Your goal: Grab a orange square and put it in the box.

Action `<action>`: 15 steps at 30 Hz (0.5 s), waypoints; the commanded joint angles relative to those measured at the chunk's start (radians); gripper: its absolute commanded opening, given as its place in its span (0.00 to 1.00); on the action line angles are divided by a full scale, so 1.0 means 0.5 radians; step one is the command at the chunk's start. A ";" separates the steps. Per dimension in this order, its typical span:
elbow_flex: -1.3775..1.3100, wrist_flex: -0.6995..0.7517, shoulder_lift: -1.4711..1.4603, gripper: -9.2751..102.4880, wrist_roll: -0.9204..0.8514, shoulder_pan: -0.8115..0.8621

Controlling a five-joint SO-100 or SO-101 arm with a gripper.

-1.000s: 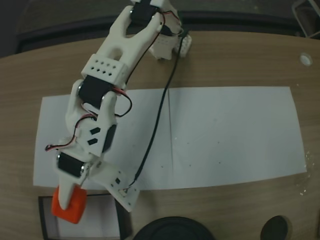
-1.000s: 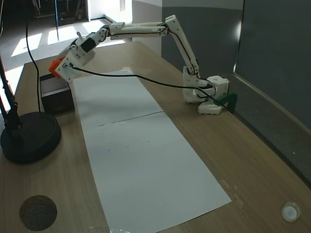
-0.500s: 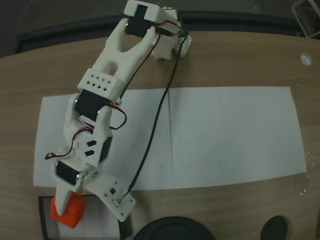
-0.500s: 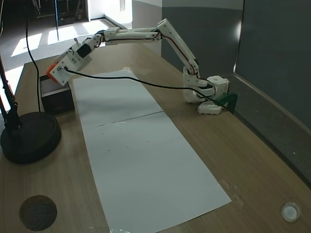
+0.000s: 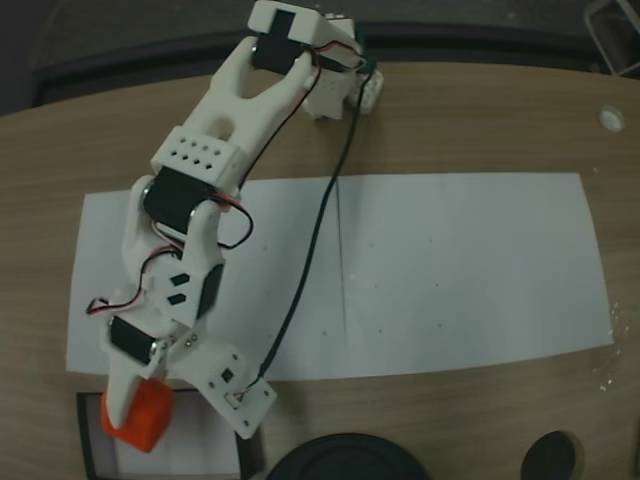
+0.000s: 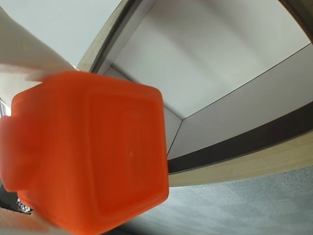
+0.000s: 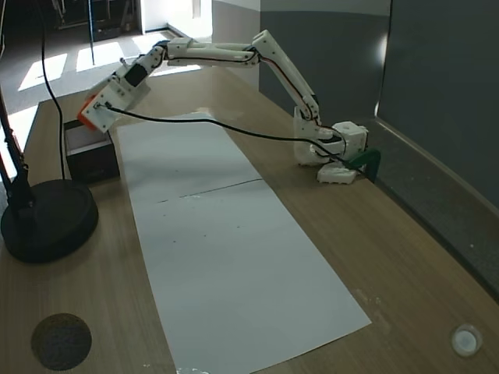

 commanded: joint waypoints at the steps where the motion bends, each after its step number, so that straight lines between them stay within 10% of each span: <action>1: -0.215 0.037 0.061 0.36 0.009 -0.018; 15: -0.224 0.123 0.095 0.29 0.012 -0.031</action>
